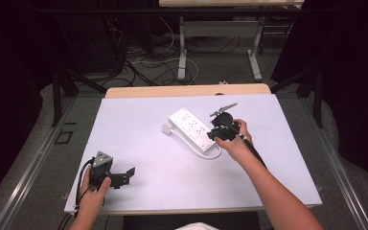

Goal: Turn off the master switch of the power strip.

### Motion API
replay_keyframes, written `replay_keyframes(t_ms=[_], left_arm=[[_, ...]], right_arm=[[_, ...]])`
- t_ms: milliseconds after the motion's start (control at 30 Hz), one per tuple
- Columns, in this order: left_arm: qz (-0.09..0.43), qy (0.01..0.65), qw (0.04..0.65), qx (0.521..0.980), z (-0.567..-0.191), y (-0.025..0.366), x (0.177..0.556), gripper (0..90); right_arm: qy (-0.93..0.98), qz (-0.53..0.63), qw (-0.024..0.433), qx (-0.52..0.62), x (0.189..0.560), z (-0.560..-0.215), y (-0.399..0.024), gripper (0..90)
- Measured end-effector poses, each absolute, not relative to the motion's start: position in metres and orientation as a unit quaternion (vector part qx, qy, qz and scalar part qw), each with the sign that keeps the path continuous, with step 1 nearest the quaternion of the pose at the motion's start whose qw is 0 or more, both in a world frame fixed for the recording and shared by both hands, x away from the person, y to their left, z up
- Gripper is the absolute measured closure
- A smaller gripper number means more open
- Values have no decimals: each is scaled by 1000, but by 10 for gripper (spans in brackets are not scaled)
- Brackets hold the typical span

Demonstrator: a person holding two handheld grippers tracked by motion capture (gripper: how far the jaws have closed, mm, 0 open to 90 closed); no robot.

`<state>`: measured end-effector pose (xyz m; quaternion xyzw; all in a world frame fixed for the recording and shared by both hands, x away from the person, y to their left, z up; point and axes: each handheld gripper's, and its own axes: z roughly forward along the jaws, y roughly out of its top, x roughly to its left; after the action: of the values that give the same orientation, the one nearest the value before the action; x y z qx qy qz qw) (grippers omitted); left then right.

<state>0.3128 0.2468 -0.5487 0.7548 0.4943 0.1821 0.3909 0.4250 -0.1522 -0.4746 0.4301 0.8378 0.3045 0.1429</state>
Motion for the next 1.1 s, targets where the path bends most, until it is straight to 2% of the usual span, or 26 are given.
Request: replay_keyframes(t_ms=[633, 1100], left_arm=[[182, 494, 392, 755, -549, 247, 313, 18], [178, 492, 390, 758, -548, 248, 313, 18]], right_arm=[[845, 296, 116, 430, 432, -490, -137, 899], [845, 287, 108, 439, 439, -504, -129, 900]])
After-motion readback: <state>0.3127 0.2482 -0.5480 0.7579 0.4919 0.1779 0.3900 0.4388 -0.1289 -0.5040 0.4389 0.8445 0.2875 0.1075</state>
